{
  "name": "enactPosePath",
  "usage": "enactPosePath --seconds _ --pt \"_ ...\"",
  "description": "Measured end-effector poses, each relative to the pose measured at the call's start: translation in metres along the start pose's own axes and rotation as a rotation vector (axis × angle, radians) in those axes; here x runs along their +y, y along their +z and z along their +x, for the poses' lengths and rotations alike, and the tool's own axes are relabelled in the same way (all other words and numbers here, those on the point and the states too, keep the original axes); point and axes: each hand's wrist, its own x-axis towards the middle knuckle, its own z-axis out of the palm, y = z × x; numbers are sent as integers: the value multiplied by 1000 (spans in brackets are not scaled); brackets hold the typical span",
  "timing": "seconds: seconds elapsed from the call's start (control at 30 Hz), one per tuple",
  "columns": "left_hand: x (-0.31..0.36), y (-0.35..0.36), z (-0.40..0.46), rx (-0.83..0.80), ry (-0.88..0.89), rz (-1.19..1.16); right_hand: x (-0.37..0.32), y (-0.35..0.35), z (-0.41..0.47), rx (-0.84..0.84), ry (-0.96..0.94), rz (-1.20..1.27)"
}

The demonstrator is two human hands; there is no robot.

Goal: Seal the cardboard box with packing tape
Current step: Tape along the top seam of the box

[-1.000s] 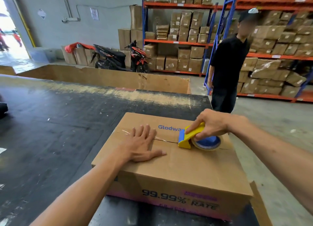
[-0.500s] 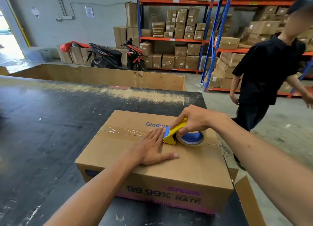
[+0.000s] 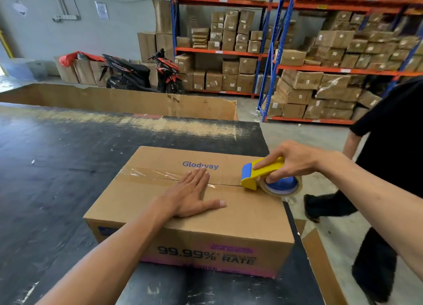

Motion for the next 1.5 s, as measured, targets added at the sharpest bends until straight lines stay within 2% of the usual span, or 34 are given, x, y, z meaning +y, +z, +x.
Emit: enactPosePath --seconds 0.17,0.33,0.67,0.9,1.03,1.23,1.37,1.5 --pt "29 -5 5 16 -42 39 -9 4 15 25 -44 -107" --pt "82 3 29 6 61 -67 1 5 21 -2 -37 -100" --pt "82 5 31 24 81 -78 8 -5 13 -36 -36 -73" --pt "79 4 33 -2 86 -35 49 -12 -26 -63 11 -43" --pt "92 -1 33 -13 8 -17 57 1 -34 9 4 -27" --pt "162 7 52 -1 1 -109 59 6 -31 103 -3 -48" --pt "135 10 44 85 -16 -43 52 20 -24 166 -28 47" --pt "109 9 38 101 -19 -46 36 27 -12 191 -39 65"
